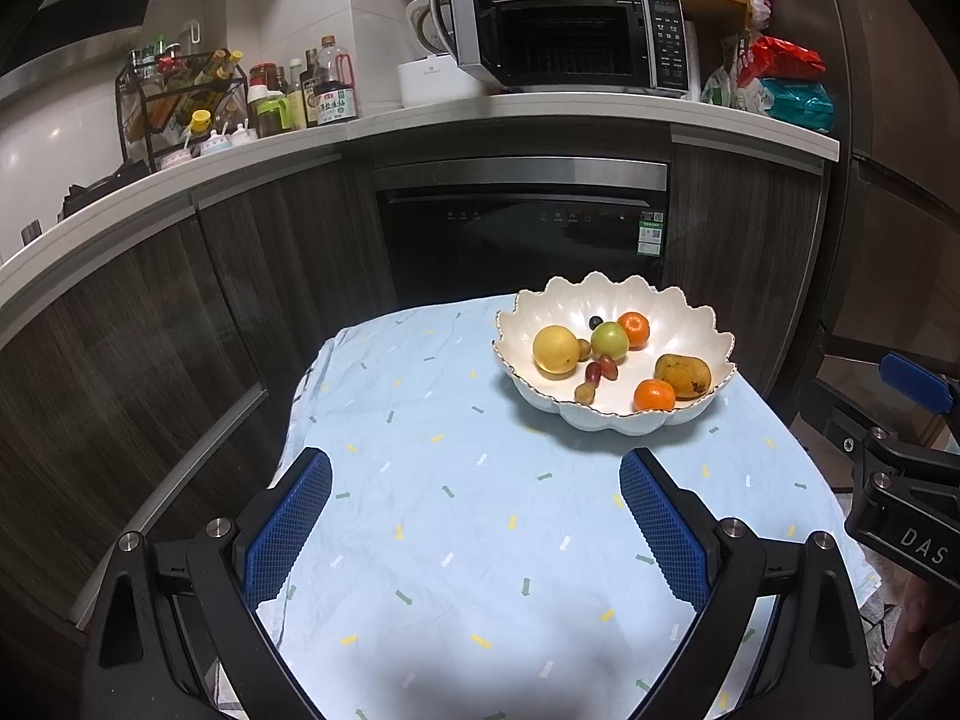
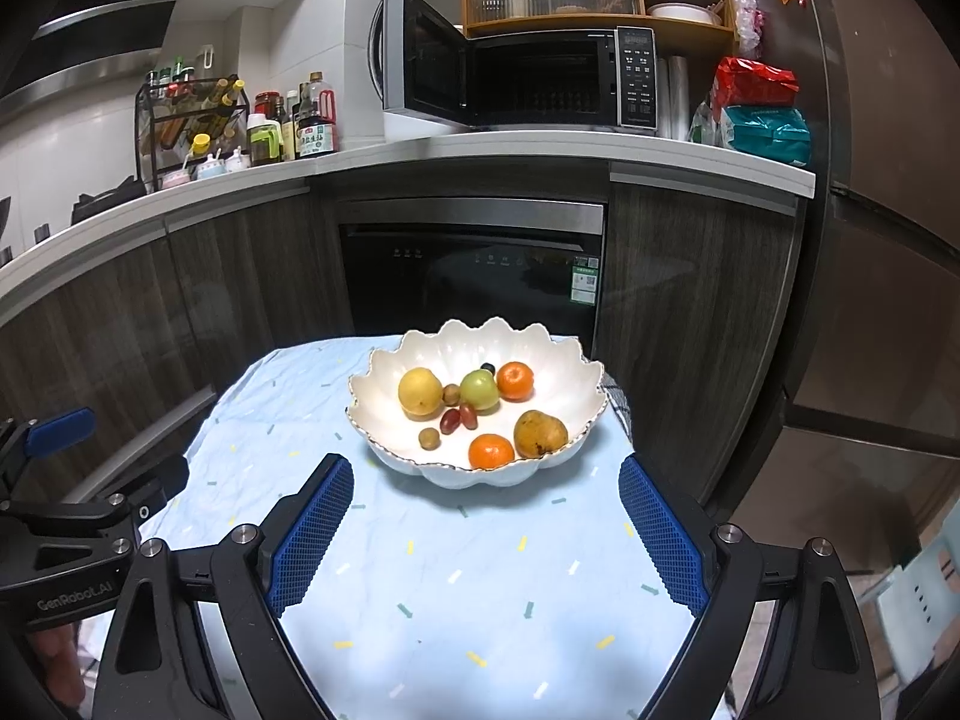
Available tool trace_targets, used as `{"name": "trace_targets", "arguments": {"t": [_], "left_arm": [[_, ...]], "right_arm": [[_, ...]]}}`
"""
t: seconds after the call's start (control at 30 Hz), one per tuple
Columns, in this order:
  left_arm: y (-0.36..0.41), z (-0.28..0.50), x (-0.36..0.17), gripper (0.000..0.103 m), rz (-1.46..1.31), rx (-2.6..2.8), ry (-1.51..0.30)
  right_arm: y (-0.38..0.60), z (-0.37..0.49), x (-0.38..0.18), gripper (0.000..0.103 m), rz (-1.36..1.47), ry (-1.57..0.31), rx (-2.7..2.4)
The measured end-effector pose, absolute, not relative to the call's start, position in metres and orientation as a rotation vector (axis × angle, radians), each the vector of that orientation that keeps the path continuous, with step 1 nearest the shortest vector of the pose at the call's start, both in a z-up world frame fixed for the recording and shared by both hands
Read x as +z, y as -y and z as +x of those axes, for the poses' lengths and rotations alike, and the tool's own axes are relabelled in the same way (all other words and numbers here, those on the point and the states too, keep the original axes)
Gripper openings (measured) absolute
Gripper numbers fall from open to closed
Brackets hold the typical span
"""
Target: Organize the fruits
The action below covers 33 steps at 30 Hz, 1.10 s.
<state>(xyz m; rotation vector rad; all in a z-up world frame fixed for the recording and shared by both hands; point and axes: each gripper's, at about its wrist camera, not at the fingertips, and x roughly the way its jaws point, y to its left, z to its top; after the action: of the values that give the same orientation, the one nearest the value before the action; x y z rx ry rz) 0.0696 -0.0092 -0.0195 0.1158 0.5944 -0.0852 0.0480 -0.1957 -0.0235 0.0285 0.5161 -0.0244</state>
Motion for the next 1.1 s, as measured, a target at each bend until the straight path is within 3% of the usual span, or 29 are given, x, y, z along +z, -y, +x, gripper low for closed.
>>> {"name": "trace_targets", "arguments": {"t": [1.1], "left_arm": [[0.0104,0.0658,-0.018,0.101,0.106,-0.083,-0.585]], "right_arm": [[0.1954,0.0427,-0.0225,0.091,0.039,-0.497,-0.029]]}}
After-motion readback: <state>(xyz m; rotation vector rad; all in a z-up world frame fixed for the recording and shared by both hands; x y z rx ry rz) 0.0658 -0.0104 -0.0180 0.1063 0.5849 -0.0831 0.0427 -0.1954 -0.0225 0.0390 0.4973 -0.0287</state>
